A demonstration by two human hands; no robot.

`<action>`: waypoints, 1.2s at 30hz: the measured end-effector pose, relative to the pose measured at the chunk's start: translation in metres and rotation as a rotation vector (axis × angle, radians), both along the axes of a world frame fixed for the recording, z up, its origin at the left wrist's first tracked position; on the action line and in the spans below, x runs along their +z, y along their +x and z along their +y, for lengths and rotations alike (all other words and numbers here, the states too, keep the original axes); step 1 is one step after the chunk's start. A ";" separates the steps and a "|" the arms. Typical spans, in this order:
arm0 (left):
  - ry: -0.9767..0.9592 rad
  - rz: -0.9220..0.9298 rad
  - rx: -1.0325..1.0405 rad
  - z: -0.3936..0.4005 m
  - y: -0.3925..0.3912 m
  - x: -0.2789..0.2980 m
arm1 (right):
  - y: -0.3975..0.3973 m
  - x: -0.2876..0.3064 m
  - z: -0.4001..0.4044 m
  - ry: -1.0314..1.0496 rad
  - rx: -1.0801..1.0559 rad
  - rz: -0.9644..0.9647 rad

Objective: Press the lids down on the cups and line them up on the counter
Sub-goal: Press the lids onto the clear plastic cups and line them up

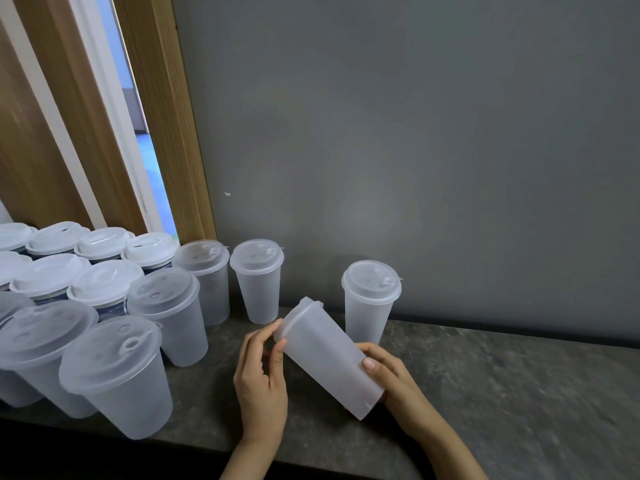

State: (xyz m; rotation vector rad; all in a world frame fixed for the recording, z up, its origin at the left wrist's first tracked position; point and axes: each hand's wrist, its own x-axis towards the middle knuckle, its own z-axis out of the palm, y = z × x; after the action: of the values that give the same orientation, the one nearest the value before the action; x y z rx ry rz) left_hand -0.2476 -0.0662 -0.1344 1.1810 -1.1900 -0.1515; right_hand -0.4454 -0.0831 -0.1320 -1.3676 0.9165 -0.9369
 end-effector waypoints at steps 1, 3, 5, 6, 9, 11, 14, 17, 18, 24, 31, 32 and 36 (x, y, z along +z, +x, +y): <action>0.003 -0.001 0.005 0.000 0.000 0.000 | 0.000 0.002 0.001 -0.006 0.004 0.011; 0.005 -0.001 0.018 0.000 0.000 0.000 | 0.001 0.005 0.003 -0.011 0.018 0.032; -0.007 -0.004 0.032 0.000 0.000 0.001 | 0.001 0.006 0.004 -0.002 0.057 0.028; -0.021 -0.018 0.037 0.000 -0.001 0.001 | 0.001 0.006 0.004 0.003 0.083 0.025; -0.099 -0.104 0.019 0.001 -0.003 0.002 | 0.002 0.006 0.008 -0.031 0.144 0.046; -0.144 -0.136 -0.014 0.001 -0.003 0.002 | 0.004 0.005 0.009 -0.067 0.142 0.060; -0.159 -0.136 -0.058 0.001 -0.003 0.001 | 0.003 0.004 0.009 -0.106 0.122 0.063; -0.120 -0.122 -0.114 -0.001 -0.003 0.000 | 0.002 0.002 0.008 -0.133 0.112 0.102; -0.095 -0.106 -0.142 -0.001 -0.003 0.000 | 0.001 0.001 0.008 -0.143 0.102 0.118; 0.072 0.045 -0.356 0.010 0.000 0.005 | 0.007 0.000 0.011 -0.215 -0.027 0.208; 0.314 0.171 -0.428 0.009 0.005 0.033 | 0.015 -0.003 0.019 -0.657 -0.204 0.584; 0.321 0.170 -0.442 0.007 0.007 0.036 | 0.015 -0.005 0.020 -0.738 -0.238 0.644; 0.286 0.190 -0.616 0.000 0.022 0.042 | 0.016 -0.004 0.025 -0.654 -0.197 0.565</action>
State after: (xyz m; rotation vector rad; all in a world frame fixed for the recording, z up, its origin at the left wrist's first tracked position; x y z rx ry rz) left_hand -0.2260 -0.0657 -0.0921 0.9791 -1.3578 -0.9037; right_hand -0.4290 -0.0583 -0.1355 -2.2030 1.2417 -1.0705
